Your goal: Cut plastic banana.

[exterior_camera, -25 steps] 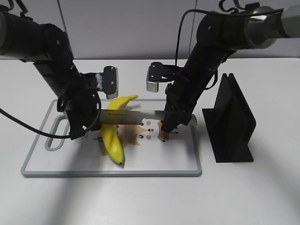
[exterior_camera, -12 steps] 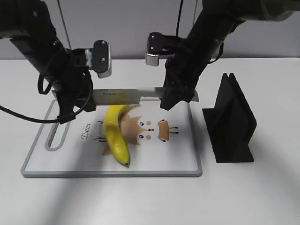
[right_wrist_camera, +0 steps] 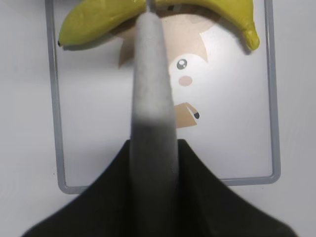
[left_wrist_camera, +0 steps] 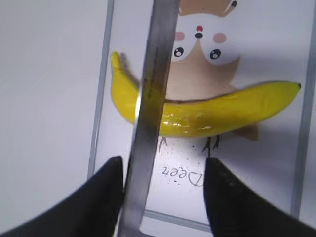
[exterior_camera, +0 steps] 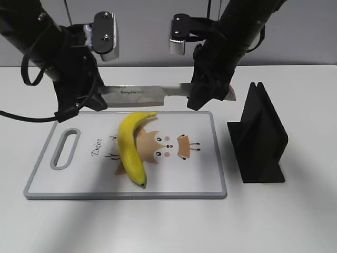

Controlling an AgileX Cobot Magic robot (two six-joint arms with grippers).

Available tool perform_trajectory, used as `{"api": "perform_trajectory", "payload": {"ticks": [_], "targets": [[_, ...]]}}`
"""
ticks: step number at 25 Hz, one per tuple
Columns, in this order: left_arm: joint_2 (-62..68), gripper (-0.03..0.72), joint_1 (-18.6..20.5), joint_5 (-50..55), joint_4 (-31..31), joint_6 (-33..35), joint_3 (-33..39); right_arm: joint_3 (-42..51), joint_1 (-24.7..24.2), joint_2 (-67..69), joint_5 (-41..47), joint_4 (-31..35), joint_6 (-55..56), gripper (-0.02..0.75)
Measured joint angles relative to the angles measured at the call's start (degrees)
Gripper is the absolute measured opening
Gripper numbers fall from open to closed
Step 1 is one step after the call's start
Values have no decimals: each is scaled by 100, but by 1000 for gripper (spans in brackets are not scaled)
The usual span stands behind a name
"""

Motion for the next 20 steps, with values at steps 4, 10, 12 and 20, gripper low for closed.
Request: {"api": "perform_trajectory", "payload": {"ticks": [4, 10, 12, 20], "targets": [[-244, 578, -3, 62, -88, -90, 2, 0, -27, -88, 0, -120, 152, 178], [-720, 597, -3, 97, 101, -1137, -157, 0, -39, -398, 179, -275, 655, 176], [-872, 593, -3, 102, 364, -1764, -294, 0, -39, -558, 276, -309, 849, 176], [-1477, 591, -3, 414, 1649, -4240, -603, 0, -39, -1085, 524, -320, 1866, 176]]}}
